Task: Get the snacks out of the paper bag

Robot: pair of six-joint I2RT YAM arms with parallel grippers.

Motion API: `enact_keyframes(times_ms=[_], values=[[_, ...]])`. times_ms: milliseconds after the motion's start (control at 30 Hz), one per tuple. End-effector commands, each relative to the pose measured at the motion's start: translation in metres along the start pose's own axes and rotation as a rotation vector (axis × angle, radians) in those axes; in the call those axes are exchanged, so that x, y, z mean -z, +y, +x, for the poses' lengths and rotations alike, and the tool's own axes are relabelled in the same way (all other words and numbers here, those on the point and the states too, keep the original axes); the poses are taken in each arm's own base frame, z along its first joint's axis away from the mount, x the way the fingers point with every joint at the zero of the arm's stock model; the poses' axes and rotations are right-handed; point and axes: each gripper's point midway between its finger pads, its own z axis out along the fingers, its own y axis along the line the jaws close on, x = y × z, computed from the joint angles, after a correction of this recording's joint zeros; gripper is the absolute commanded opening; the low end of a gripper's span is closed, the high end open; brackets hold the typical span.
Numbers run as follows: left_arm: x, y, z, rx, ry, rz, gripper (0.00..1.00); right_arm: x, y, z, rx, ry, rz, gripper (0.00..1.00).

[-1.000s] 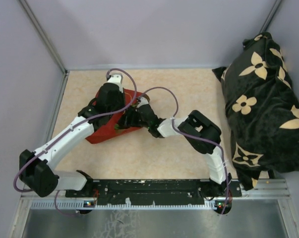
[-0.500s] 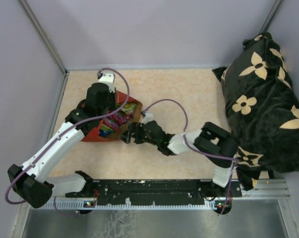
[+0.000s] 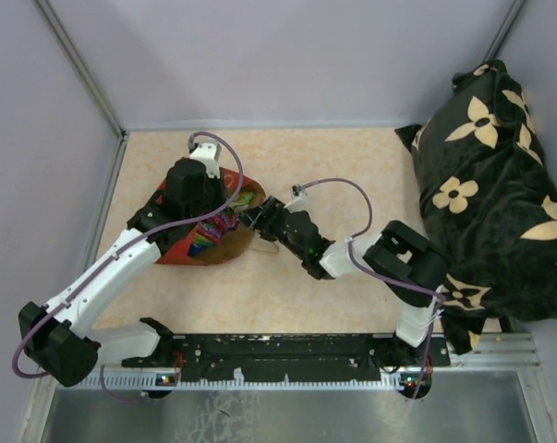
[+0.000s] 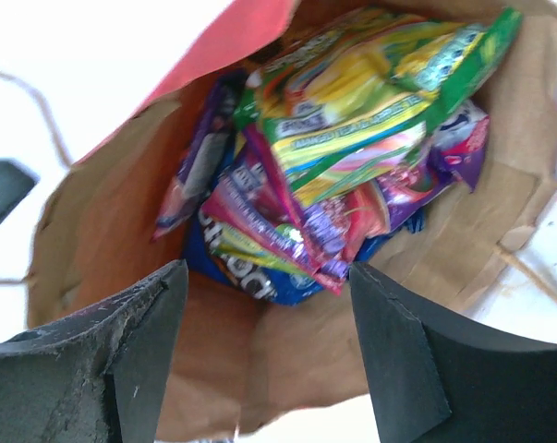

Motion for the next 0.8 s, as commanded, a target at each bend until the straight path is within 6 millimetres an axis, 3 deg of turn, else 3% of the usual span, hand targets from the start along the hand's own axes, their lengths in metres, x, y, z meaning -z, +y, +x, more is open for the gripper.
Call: enact_keyframes(times_ms=[0,233,400,633,767], values=[[0.004,-0.019,-0.020,0.061,-0.067,0.093,0.00,-0.031,0.014,-0.024,-0.102,-0.083,-0.038,0.71],[0.003,-0.020,-0.020,0.060,-0.063,0.097,0.00,-0.056,-0.003,-0.016,-0.172,-0.062,0.014,0.66],[0.004,-0.018,-0.019,0.051,-0.058,0.086,0.00,-0.057,-0.022,-0.007,-0.307,-0.043,0.073,0.66],[0.004,-0.016,-0.016,0.038,-0.051,0.076,0.00,-0.042,-0.013,-0.004,-0.505,-0.035,0.031,0.65],[0.002,-0.016,-0.014,0.037,-0.046,0.076,0.00,-0.044,-0.005,-0.009,-0.636,-0.045,-0.023,0.60]])
